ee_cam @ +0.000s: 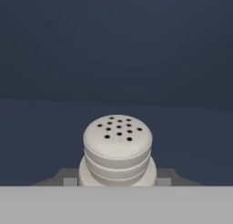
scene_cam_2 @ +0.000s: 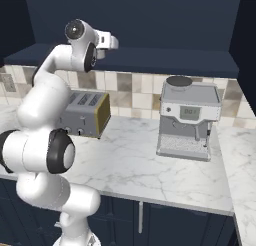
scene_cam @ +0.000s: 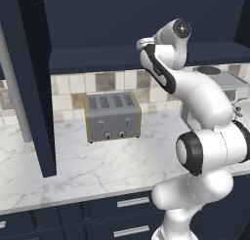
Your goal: Retrieve the shaker from the cabinet and place it next the steak on a plate on the dining table.
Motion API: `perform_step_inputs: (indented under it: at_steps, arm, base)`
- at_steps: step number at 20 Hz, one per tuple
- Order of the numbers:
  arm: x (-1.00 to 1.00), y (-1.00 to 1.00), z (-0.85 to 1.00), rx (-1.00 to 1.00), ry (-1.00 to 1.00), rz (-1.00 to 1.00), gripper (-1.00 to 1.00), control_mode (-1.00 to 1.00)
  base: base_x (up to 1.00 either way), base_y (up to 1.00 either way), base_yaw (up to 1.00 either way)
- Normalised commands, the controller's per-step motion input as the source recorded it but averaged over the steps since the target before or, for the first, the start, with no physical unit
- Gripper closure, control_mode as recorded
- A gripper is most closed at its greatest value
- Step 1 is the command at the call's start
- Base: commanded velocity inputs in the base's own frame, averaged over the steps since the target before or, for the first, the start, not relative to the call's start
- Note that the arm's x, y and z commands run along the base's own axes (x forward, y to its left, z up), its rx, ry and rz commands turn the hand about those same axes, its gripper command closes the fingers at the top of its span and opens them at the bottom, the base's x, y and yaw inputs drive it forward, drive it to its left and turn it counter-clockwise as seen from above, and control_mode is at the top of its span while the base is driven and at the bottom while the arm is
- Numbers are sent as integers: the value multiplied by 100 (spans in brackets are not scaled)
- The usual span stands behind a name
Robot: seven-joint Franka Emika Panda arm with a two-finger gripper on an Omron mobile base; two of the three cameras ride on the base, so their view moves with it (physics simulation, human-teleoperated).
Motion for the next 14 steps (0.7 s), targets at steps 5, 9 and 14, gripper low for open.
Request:
perform_step_inputs:
  at_steps: [5, 9, 14]
  arm:
    - [-97, -3, 27, 0, -16, 0, 100, -100]
    - [-100, -17, 56, 4, 5, 0, 100, -100]
    - [-100, -19, 70, 6, 18, 0, 100, -100]
  base:
    - [0, 0, 0]
    - [0, 0, 0]
    - [0, 0, 0]
